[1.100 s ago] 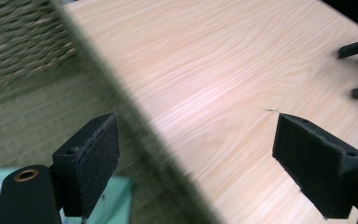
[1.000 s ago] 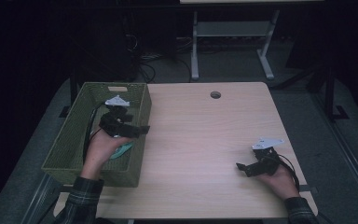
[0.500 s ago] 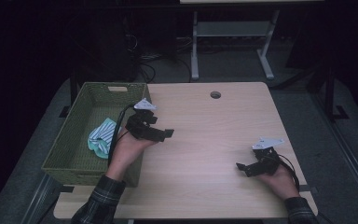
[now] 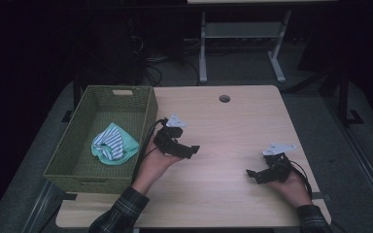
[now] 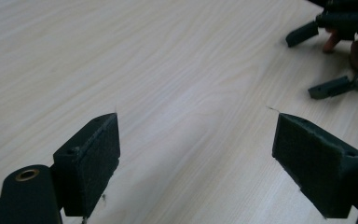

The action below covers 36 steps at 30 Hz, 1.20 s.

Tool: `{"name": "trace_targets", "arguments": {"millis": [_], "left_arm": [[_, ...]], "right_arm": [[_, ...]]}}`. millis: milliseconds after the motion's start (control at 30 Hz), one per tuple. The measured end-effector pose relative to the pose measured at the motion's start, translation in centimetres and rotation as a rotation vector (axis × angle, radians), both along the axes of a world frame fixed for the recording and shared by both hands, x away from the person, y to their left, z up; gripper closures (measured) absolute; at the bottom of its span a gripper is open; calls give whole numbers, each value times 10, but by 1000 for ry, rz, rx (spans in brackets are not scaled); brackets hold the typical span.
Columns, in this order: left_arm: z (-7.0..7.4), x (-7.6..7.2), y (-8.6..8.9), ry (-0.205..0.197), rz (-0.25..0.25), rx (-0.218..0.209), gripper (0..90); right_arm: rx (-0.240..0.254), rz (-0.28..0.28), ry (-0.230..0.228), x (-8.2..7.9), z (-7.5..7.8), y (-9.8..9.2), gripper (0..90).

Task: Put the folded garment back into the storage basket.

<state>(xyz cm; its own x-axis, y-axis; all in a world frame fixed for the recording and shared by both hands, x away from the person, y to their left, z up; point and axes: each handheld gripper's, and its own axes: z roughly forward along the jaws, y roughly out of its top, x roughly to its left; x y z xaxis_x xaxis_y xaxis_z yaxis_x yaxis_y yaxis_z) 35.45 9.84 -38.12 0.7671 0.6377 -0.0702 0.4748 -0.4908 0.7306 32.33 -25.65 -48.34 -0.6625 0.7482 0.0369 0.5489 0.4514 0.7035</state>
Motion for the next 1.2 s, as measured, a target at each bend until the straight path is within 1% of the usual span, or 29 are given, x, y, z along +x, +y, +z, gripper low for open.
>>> {"name": "trace_targets", "arguments": {"millis": [100,300,367,433,467,533,567,733,767,867,933,1033,1067,1200], "left_arm": [[-10,0,-5,7,-3,2,144],[-28,-2,-9,-4,-10,5,143],[-36,-3,-11,-2,-14,14,143],[-44,-2,-13,-12,-18,41,143],[-48,-2,-13,-9,-18,50,143],[-55,-1,-15,0,-17,56,143],[-59,0,-15,-6,-20,65,143],[-74,2,-16,21,-20,102,141],[-77,2,-16,29,-19,106,138],[-81,3,-15,26,-24,131,137],[-84,4,-15,32,-14,132,138],[-87,5,-14,35,-20,155,137],[-88,4,-14,25,-18,157,133],[-88,4,-14,17,-18,155,132]], "right_arm": [[0,0,0,0,0,0,18],[0,0,1,0,0,0,18],[0,0,1,0,0,0,18],[-1,0,0,0,0,0,18],[0,0,0,0,0,0,18],[-1,1,0,0,0,0,18],[-1,0,0,0,0,0,18],[-1,0,0,0,0,0,18],[-1,1,0,0,0,0,18],[-1,0,0,0,0,0,18],[-1,0,0,0,0,0,18],[-1,1,0,0,0,0,18],[-1,0,0,0,0,0,18],[-1,0,0,0,0,0,18]]}}
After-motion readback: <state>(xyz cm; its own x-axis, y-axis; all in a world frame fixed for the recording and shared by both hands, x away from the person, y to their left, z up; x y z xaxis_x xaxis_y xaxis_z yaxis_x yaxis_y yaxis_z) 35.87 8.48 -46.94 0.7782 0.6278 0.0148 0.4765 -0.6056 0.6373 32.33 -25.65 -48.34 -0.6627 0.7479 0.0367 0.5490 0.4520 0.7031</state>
